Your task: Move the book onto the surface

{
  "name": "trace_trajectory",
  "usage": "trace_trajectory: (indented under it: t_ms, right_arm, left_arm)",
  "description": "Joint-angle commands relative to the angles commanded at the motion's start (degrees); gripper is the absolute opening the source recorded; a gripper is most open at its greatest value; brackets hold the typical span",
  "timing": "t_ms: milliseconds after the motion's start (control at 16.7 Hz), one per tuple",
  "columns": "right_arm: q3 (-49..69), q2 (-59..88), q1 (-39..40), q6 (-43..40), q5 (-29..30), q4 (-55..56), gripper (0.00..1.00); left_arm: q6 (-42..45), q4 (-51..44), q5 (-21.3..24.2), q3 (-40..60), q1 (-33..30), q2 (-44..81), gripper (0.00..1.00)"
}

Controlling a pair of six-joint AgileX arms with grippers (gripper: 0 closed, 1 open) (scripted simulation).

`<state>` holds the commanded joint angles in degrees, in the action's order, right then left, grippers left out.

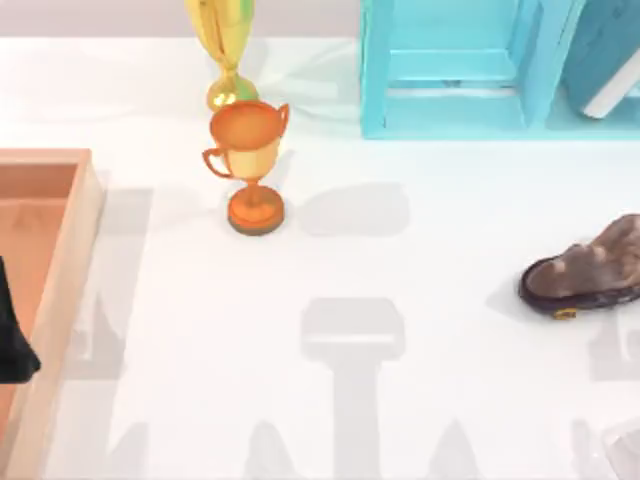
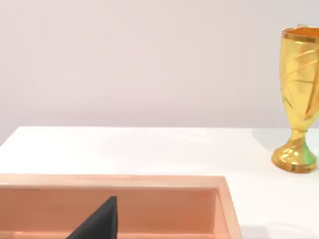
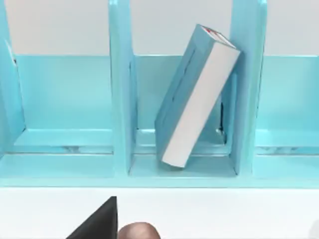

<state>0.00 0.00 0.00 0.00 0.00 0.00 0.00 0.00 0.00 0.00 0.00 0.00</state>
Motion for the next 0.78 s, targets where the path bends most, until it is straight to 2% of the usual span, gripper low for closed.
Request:
trace_trajectory:
  t_ms: [240, 420, 780]
  right_arm:
    - [0.9, 1.7, -0.2, 0.5, 0.0, 1.5, 1.00]
    - [4.1, 8.9, -0.7, 2.1, -0.1, 7.5, 1.00]
    - [15.2, 39.2, -1.6, 7.8, -1.3, 27.7, 1.00]
  left_arm:
    - [0.0, 0.0, 0.0, 0.0, 0.0, 0.0, 1.00]
    - [0.0, 0.0, 0.0, 0.0, 0.0, 0.0, 1.00]
    - [0.0, 0.0, 0.0, 0.0, 0.0, 0.0, 1.00]
